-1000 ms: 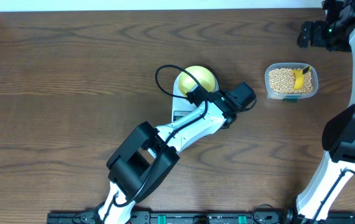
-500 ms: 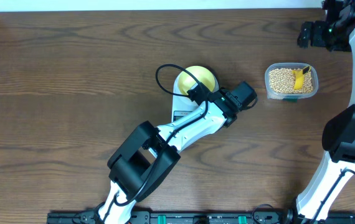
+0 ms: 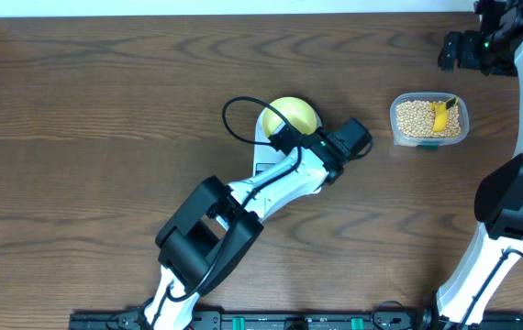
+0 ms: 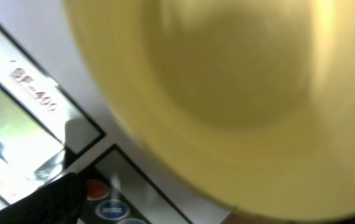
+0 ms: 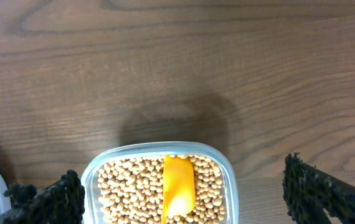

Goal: Scoop item into bowl and weigh 50g on scale

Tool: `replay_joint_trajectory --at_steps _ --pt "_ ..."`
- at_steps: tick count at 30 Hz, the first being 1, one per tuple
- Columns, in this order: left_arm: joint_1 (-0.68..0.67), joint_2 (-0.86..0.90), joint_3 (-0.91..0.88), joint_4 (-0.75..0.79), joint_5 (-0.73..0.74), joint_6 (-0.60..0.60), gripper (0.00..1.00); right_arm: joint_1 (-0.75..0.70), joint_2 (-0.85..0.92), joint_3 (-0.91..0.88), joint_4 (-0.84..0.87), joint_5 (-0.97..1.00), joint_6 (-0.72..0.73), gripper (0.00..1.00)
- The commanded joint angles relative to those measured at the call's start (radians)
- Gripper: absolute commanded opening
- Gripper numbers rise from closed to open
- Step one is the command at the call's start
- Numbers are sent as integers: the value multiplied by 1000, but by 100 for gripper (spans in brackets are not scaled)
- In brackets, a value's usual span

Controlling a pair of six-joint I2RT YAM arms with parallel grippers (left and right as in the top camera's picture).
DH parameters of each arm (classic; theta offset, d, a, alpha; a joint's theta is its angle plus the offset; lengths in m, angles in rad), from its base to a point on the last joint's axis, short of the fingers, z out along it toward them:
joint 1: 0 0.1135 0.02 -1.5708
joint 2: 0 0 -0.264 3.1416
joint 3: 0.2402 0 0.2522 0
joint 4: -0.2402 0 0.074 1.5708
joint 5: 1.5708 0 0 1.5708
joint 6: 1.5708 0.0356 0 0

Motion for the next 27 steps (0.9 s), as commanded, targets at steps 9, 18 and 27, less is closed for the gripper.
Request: replay_joint_trajectory --at_steps 9,18,27 --pt "10 39 -35 39 57 31 98 -4 9 11 -1 3 12 99" --pt "13 43 -35 77 81 63 98 -4 9 11 -1 3 12 99" --pt "24 55 -35 125 108 111 98 -4 9 11 -1 3 12 99"
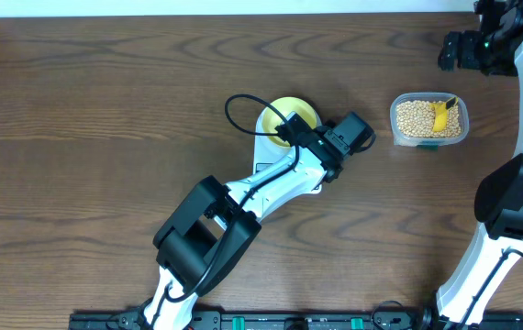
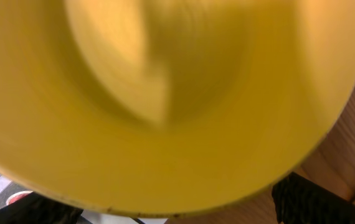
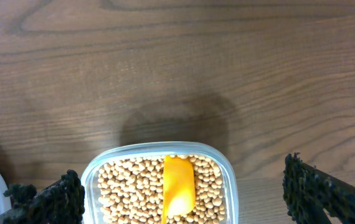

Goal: Scoop item into bowl and weigh 50g on scale

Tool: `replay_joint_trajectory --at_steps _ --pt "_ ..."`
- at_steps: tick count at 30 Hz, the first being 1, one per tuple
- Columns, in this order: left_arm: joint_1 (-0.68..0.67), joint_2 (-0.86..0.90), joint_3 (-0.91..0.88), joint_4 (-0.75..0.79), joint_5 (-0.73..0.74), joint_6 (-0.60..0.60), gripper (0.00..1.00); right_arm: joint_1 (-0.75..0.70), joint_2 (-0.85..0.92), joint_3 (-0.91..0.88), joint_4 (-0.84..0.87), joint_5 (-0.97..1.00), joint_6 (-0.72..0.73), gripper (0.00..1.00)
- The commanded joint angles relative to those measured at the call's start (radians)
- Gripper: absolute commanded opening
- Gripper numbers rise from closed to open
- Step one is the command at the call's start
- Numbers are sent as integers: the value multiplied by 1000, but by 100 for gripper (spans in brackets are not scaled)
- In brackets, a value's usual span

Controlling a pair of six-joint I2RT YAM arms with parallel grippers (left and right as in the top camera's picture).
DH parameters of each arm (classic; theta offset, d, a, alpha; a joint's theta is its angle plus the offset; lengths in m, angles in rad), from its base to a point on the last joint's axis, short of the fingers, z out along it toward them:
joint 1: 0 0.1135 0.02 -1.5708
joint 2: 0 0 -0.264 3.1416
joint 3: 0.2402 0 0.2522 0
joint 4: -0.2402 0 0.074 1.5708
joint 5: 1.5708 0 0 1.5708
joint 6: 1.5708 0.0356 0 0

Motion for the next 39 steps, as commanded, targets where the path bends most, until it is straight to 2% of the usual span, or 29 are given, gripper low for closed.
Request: replay_joint_trajectory --at_steps 1,4,7,14,16,17,18,19,20,22,27,31,34,36,38,39 --pt "14 61 -28 -3 76 2 98 -4 9 11 -1 3 12 99" --pt "15 13 -27 -3 59 53 98 -4 9 11 -1 3 12 99" --pt "15 -78 -25 -7 21 163 98 -4 9 11 -1 3 12 99" --pt "15 -251 -25 -49 14 227 98 -4 9 11 -1 3 12 99" --pt "16 -307 -25 -73 9 330 98 -4 9 11 -1 3 12 99" --pt "16 -346 -25 -114 1 423 98 -4 9 11 -1 3 12 99" --pt "16 -362 -25 -137 -2 453 98 -4 9 11 -1 3 12 99" --pt "16 -402 -25 -223 -12 517 98 -4 9 11 -1 3 12 99" --pt "16 -448 -25 -340 -29 548 98 -4 9 11 -1 3 12 99" --pt "16 -497 -25 -443 -39 545 98 -4 9 11 -1 3 12 99" --pt "16 -599 -25 -446 -185 565 97 -4 9 11 -1 3 12 99" --pt "16 -640 -25 -502 -373 695 98 -4 9 11 -1 3 12 99" --pt "16 -648 -25 -539 -393 719 98 -4 9 11 -1 3 12 99" --pt "16 -647 -25 -557 -389 808 98 -4 9 11 -1 3 12 99" --pt "31 -647 -25 -564 -320 1029 97 -4 9 11 -1 3 12 99" --pt "42 -647 -25 -565 -286 1053 97 -4 9 11 -1 3 12 99"
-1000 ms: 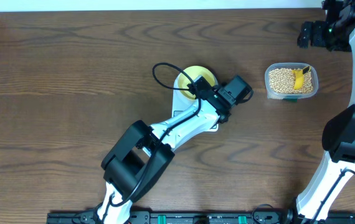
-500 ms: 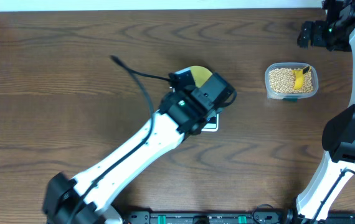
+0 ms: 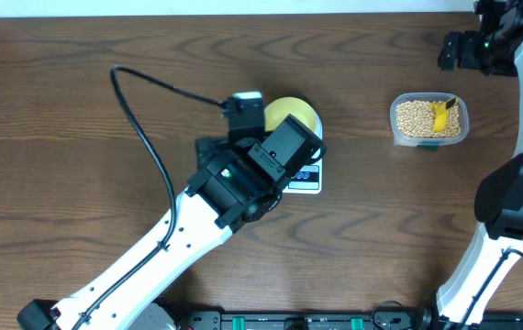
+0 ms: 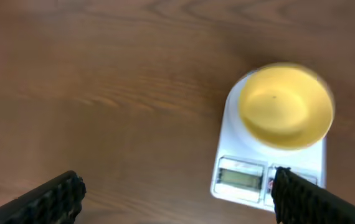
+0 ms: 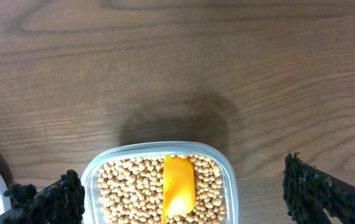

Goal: Scoop item into bowl and weigh 50g on scale

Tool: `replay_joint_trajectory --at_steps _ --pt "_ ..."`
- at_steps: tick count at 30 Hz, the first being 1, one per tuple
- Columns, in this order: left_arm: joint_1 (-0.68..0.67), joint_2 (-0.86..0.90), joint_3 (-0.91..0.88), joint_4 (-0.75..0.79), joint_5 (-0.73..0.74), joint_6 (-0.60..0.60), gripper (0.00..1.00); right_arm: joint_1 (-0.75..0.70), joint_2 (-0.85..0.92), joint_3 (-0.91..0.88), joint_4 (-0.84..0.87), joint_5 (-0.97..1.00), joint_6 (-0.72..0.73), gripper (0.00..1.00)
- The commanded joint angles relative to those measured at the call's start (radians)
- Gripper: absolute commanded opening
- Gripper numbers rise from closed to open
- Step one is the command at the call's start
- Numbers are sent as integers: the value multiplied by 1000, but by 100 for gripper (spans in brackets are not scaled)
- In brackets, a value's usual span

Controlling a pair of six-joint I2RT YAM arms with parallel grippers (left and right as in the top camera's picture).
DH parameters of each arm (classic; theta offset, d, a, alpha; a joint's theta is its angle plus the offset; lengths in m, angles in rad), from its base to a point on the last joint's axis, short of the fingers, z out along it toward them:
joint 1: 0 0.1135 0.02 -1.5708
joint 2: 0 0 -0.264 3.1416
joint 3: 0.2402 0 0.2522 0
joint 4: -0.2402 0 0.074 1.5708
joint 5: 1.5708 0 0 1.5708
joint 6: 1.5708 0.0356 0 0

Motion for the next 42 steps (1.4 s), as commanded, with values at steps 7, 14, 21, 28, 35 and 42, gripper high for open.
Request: replay_joint_trajectory --at_steps 7,14,21,28,35,42 --pt "267 -3 0 -5 373 251 98 -4 9 11 -1 3 12 99" --pt "402 70 0 -4 554 352 98 -4 9 11 -1 3 12 99" --pt "407 198 0 9 681 431 98 -4 9 11 -1 3 12 99" --pt "407 196 1 -21 669 455 98 -4 9 11 -1 3 12 99" --pt "407 127 1 -96 760 774 98 -4 9 11 -1 3 12 99" --pt "442 -7 0 -99 874 1125 97 -4 9 11 -1 3 12 99"
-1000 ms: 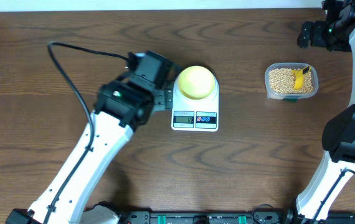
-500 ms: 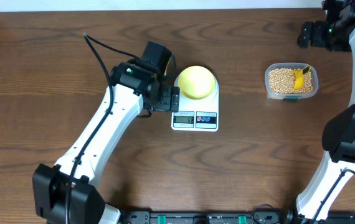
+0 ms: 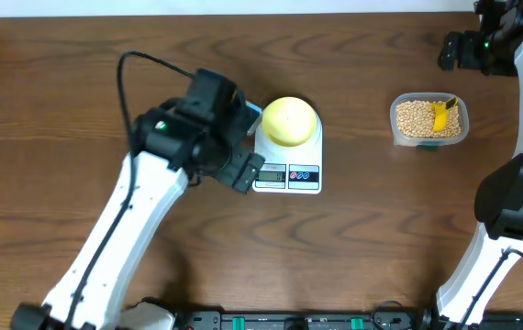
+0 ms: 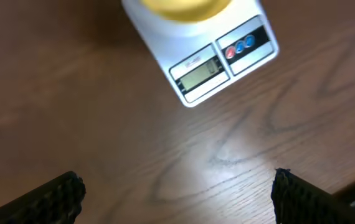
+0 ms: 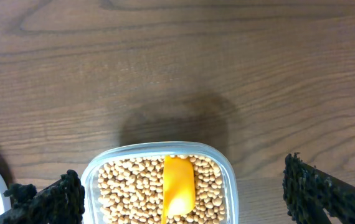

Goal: Scoop item into bowl and weigh 50g on scale

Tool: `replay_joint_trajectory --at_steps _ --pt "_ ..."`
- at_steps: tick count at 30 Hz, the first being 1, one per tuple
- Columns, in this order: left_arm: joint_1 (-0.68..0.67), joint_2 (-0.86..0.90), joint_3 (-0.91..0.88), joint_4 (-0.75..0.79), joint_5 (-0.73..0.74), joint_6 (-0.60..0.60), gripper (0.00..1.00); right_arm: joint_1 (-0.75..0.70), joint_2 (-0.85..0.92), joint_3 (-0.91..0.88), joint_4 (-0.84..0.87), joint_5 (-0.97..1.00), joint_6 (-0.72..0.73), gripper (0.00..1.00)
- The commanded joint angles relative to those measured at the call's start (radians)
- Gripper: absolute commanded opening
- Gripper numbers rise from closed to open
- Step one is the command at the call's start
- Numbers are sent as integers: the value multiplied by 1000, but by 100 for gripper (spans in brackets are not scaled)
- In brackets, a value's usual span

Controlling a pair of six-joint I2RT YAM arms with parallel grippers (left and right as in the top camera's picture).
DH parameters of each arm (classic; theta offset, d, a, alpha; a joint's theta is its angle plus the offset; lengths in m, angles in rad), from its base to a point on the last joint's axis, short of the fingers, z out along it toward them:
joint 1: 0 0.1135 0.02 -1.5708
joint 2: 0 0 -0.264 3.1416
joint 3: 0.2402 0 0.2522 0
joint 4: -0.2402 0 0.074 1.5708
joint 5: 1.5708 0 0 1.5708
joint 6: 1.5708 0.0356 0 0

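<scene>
An empty yellow bowl sits on the white scale. In the left wrist view the bowl and scale lie at the top edge. My left gripper hangs open just left of the scale, with bare wood between its fingertips. A clear tub of beans holds a yellow scoop. My right gripper stands open beyond the tub. In its wrist view the tub and scoop lie low between the fingers.
The scale's display and two buttons face the table's front edge. A black cable loops off the left arm. Brown wooden tabletop stretches to the left and front. The white back edge runs behind.
My left arm has swung to the left, from over the scale's front to beside its left edge, still open. Bowl, scale, tub and right gripper have not moved.
My left gripper was first pressed close to the yellow bowl at the scale, and the bowl filled its view at the second moment too. Then it stood open and higher, with the bowl left on the scale. Now it hangs left of the scale. The right arm stayed still.
</scene>
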Motion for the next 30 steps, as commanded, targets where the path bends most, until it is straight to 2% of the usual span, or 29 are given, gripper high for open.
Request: replay_joint_trajectory --at_steps 1,3,6,9,12,14,27,30 --pt "44 -26 -10 -17 70 220 98 -4 9 11 -1 3 12 99" --pt "50 -13 -41 -17 72 233 98 -4 9 11 -1 3 12 99" --pt "50 14 -108 -9 103 348 98 -4 9 11 -1 3 12 99" --pt "50 55 -149 26 115 407 98 -4 9 11 -1 3 12 99" --pt "56 76 -152 33 254 645 97 -4 9 11 -1 3 12 99" --pt "69 85 -152 32 255 782 98 -4 9 11 -1 3 12 99" --pt "101 112 -152 132 192 816 98 -4 9 11 -1 3 12 99" --pt "101 113 -152 192 197 940 98 -4 9 11 -1 3 12 99"
